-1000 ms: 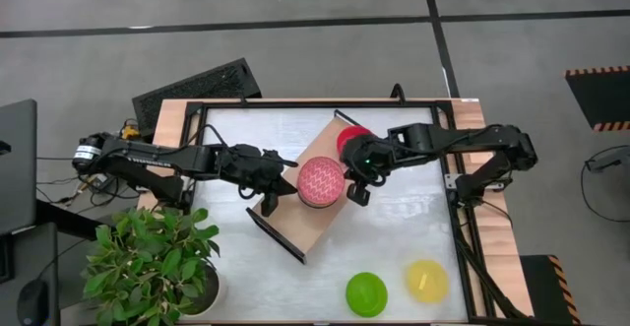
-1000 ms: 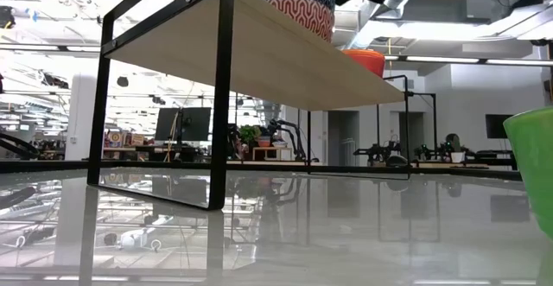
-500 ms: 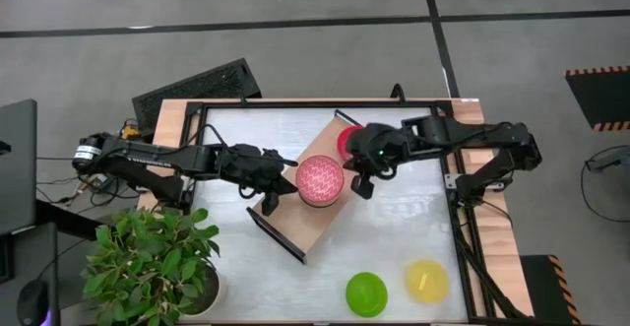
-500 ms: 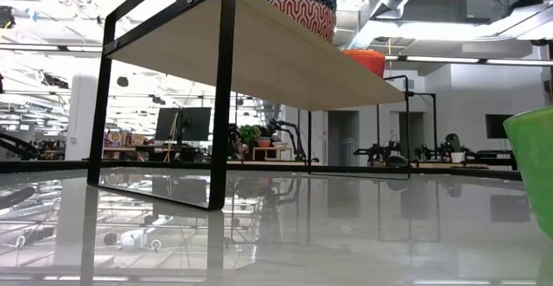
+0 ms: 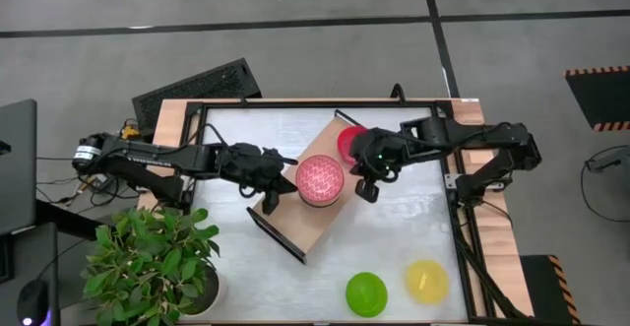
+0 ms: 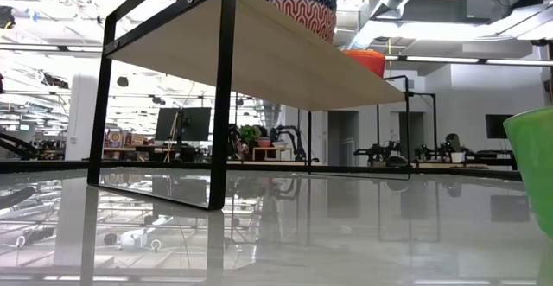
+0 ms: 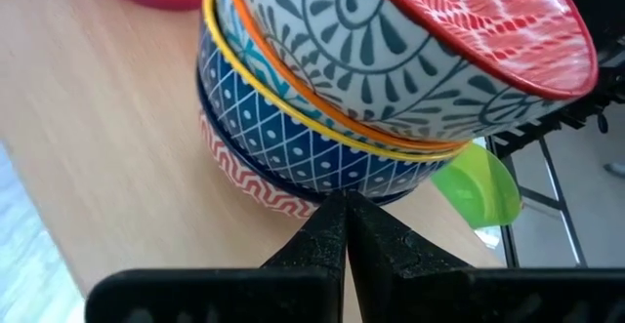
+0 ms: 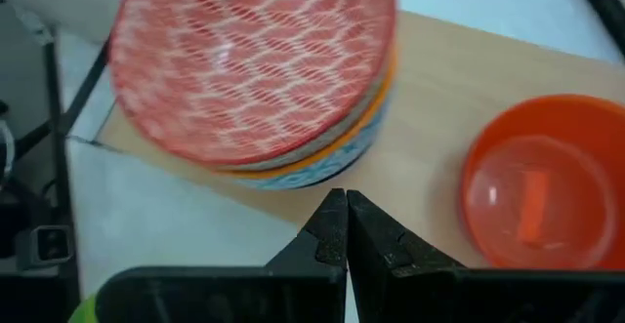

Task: Place and stack bowls onto a shelf
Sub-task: Adjust the stacked patterned bowls on the shelf

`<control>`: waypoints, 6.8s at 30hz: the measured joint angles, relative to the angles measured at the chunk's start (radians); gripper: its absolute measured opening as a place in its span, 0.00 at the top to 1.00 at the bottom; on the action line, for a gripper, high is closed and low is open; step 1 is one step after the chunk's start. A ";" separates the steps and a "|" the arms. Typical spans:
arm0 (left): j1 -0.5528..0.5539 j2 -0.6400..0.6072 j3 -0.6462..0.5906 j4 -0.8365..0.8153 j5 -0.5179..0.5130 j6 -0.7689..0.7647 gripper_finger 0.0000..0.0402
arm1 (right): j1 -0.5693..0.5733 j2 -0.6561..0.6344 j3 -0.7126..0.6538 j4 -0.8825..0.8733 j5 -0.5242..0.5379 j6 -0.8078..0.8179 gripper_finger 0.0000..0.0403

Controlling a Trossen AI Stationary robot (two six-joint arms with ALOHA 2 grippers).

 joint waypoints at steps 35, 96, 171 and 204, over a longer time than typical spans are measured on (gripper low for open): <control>0.010 -0.018 0.000 0.000 0.020 -0.034 1.00 | 0.018 0.067 -0.002 0.007 -0.005 -0.008 0.95; 0.037 -0.016 0.001 0.005 0.024 0.018 1.00 | -0.011 0.056 0.032 0.000 -0.045 -0.009 0.94; 0.037 -0.117 0.002 -0.061 -0.086 -0.028 1.00 | 0.019 0.071 0.034 0.041 -0.026 -0.068 0.95; 0.037 -0.117 0.000 0.075 -0.118 -0.011 1.00 | 0.017 0.115 0.034 0.045 -0.062 -0.080 0.95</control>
